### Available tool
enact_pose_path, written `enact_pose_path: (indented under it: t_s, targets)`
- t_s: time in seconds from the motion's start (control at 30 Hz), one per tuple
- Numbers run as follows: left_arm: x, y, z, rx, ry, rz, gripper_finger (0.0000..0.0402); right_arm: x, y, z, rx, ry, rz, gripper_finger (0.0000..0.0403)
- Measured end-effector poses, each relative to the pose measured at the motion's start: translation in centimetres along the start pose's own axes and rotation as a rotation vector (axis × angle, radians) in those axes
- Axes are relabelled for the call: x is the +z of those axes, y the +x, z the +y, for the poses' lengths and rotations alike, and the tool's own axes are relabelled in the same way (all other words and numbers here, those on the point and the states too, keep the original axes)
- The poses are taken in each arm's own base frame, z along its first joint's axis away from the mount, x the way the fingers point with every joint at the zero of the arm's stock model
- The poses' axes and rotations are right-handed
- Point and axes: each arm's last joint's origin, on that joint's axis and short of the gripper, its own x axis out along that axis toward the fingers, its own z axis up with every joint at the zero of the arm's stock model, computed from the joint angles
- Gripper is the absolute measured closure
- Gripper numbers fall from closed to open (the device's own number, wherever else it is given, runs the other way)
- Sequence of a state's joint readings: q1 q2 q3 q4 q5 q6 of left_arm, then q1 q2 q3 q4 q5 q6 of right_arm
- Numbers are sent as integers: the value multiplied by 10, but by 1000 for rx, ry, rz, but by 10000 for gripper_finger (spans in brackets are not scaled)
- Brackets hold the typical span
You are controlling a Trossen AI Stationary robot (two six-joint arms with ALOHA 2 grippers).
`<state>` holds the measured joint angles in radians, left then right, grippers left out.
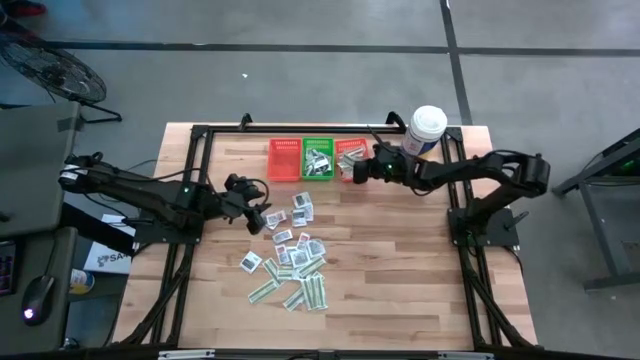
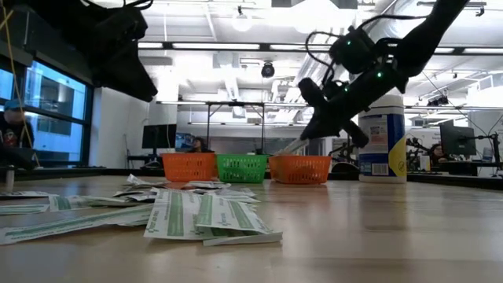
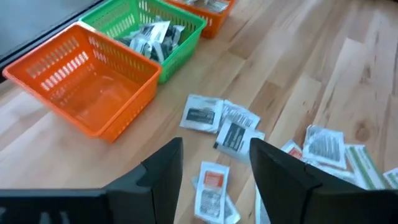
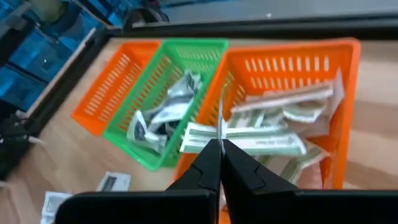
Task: Pick & Place First Aid Supplies
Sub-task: Put the bandage pack into the right orange bin
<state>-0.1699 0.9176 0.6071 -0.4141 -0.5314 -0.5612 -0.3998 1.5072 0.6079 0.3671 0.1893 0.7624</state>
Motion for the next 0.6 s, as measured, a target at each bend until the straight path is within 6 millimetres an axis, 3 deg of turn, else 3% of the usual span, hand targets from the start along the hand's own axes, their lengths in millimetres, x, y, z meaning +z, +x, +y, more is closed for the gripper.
enact_pose_path:
  t_s: [0.23,0.6]
  targets:
    - [-1,0,1,5,8,4,220,-12,7,-11,-115,19,54,403]
    - [-1,0,0,5,12,5,220,-5,9,-11,-109,9,-8,403]
